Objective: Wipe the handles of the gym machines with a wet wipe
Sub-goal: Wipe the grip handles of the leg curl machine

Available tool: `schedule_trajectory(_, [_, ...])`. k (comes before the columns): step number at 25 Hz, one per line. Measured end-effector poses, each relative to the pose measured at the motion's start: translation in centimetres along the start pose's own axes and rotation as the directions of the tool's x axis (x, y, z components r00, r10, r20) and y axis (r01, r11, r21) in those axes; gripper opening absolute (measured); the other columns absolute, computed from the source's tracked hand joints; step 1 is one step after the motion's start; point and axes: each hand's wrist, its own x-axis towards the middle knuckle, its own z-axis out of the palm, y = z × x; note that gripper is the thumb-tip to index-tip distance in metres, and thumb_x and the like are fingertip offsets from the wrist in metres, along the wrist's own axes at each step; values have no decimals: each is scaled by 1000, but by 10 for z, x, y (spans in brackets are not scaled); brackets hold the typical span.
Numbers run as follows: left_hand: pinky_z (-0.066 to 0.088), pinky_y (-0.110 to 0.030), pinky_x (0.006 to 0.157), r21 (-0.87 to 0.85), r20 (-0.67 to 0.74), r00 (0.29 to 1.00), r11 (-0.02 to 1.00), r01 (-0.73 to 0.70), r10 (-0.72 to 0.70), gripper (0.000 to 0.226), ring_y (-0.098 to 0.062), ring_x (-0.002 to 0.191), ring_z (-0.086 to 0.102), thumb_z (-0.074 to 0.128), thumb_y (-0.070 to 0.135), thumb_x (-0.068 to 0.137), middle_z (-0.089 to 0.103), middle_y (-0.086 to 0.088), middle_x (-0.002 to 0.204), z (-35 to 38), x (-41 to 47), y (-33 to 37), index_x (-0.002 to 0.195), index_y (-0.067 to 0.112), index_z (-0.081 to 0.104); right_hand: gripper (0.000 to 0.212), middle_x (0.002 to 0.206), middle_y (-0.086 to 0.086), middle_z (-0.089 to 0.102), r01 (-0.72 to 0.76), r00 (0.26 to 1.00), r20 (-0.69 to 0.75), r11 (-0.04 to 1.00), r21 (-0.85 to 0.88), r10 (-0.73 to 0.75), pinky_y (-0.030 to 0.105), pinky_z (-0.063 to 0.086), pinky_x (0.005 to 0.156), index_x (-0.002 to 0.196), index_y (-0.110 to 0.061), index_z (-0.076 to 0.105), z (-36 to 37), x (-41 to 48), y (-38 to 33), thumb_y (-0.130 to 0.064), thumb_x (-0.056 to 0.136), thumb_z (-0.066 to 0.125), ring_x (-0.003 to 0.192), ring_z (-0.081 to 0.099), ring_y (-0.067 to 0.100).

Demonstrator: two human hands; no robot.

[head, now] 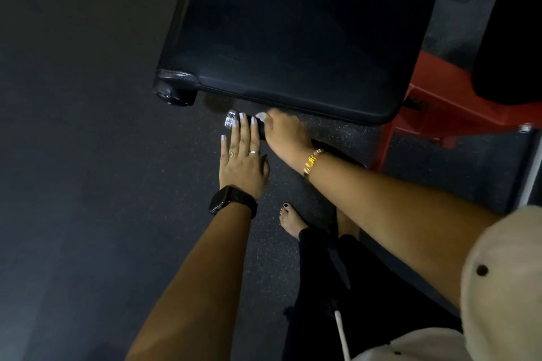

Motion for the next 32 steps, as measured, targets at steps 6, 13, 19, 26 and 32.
schedule_trajectory(6, [-14,-39,114,9,109,994,1000,11,-12,78,-18,135,-32,30,37,99,-36,-8,146,-6,1,3,142,9,-28,33,113,14,62,176,982,46,979,103,-181,36,49,73,123,-11,55,-1,0,12,-28,102,35,96,61,30])
schedule_trajectory(13, [-8,-40,117,-31,55,996,997,69,-68,80,-18,140,-25,40,26,95,-33,-7,148,5,-7,-9,145,9,-20,43,128,19,59,600,730,-238,768,-226,-640,37,52,93,126,-1,57,25,-15,28,6,84,52,117,59,31])
schedule_trajectory(19, [-6,-35,117,-407,-1,993,907,106,-117,73,-14,142,-15,36,9,89,-13,-8,156,-8,3,-10,150,6,-5,57,137,17,51,765,554,-54,534,-359,-831,38,52,94,131,-2,54,-2,-19,78,18,78,50,123,54,29])
schedule_trajectory(26, [47,-20,95,-929,368,746,-179,325,-555,41,-13,118,55,33,15,97,59,-6,130,-44,44,-4,131,10,56,65,142,16,47,656,745,-26,739,-151,-667,46,52,93,135,-3,50,13,-8,12,19,75,61,128,49,31])
schedule_trajectory(32, [52,-32,85,-715,630,611,-665,215,-479,43,-25,100,65,27,33,102,68,-9,102,-45,59,-21,123,10,56,56,145,14,43,569,822,53,813,-124,-567,46,49,95,141,-6,41,-2,-2,-2,7,87,49,128,47,33])
